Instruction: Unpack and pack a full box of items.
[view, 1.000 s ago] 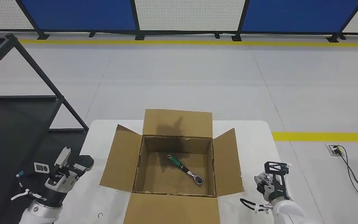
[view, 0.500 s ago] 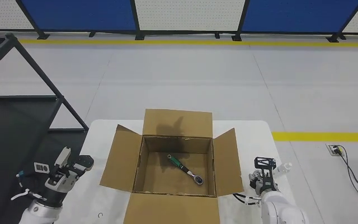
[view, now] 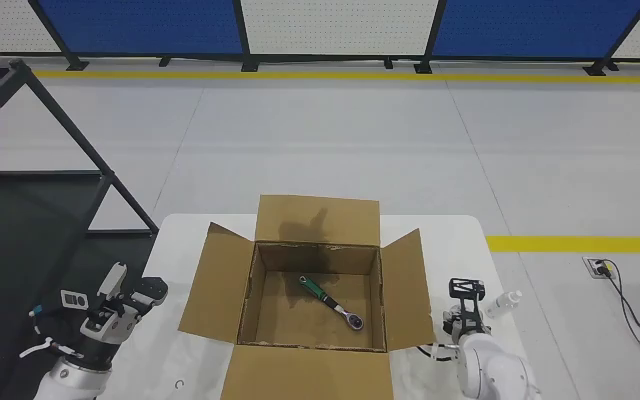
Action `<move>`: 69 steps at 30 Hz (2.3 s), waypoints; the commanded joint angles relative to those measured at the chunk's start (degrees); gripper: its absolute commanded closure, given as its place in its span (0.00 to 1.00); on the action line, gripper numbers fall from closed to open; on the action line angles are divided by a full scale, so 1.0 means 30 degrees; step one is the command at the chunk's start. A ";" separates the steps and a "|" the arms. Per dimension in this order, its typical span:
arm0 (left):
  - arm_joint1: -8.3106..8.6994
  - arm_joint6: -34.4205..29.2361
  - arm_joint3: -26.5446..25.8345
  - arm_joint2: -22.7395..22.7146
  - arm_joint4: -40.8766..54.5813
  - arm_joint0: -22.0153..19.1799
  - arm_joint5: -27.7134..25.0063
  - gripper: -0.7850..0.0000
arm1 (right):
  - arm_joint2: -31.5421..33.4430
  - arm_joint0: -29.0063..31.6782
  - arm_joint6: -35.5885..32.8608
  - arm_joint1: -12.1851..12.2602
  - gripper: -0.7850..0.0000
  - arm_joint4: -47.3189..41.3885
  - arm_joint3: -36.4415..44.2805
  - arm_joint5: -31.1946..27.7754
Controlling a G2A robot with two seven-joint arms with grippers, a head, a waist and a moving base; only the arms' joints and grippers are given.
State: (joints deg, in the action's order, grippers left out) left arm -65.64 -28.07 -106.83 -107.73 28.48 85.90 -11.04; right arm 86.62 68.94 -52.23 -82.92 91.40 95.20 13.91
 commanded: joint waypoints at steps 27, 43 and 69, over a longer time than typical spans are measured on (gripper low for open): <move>0.0000 0.0000 0.0000 0.0000 0.0000 0.0000 0.0000 0.00 | 0.2315 0.4399 0.1844 0.0116 0.00 -0.1768 0.8873 0.0862; 0.0000 0.0000 0.0000 0.0000 0.0000 0.0000 0.0000 0.00 | -0.2968 0.3640 0.6768 0.0087 0.00 -0.0734 1.3147 -0.3155; 0.0000 0.0000 0.0000 0.0000 0.0000 0.0000 0.0000 0.00 | -0.8458 -0.4097 -0.1863 -0.0810 0.00 -0.3430 0.6354 -0.3731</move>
State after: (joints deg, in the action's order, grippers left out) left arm -65.64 -28.07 -106.83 -107.73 28.48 85.90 -11.04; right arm 61.23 56.64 -57.71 -85.35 81.01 114.17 2.57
